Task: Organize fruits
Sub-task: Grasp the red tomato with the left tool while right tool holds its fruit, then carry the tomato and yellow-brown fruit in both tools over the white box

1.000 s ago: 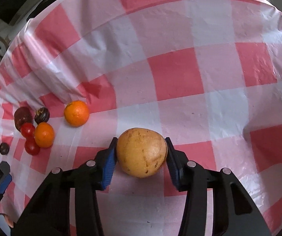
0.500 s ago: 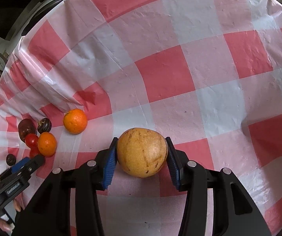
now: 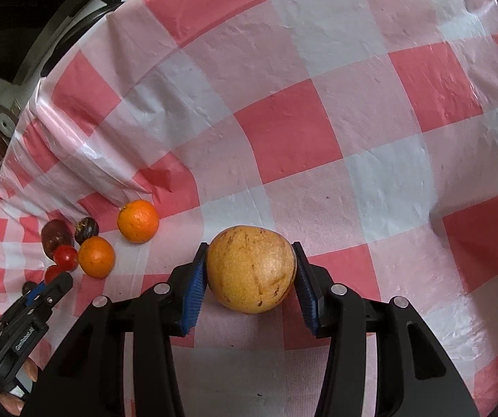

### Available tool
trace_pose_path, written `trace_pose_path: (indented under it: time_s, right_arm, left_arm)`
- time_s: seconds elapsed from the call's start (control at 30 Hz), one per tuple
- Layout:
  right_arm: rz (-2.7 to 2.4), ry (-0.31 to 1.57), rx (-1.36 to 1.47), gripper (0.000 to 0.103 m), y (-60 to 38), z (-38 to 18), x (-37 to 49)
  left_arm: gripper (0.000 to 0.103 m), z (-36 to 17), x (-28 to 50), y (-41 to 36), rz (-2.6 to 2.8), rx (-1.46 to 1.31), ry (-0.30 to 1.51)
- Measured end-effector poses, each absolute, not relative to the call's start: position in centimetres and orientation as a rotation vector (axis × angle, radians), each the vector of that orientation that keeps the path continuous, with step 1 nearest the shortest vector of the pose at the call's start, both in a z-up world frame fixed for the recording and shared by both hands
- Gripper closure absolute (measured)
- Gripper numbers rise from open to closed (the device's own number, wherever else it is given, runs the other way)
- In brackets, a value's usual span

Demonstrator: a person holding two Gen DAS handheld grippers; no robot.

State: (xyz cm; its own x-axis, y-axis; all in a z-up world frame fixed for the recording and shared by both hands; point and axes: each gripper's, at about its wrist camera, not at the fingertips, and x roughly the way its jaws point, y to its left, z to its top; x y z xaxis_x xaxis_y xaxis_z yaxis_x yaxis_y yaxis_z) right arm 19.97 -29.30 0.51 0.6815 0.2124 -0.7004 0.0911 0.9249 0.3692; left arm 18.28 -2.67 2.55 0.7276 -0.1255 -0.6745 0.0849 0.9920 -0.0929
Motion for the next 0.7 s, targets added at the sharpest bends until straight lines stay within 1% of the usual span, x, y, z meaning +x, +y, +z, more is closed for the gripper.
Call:
trace_pose_path:
  time_s: [0.13,0.4,0.7]
  right_arm:
    - [0.088,0.813,0.434,0.057,-30.0,0.4,19.9]
    - [0.138,0.768,0.474,0.057,-30.9,0.8,19.2]
    - [0.148,0.698,0.504,0.057,-32.1,1.4,17.9]
  left_arm:
    - [0.067,3.1,17.2,-2.9,-0.109,-0.069,0.696]
    - [0.067,3.7,16.4,-2.1,-0.092,-0.165,0.68]
    - [0.067,3.8,9.8,0.9,-0.056,-0.218,0.66]
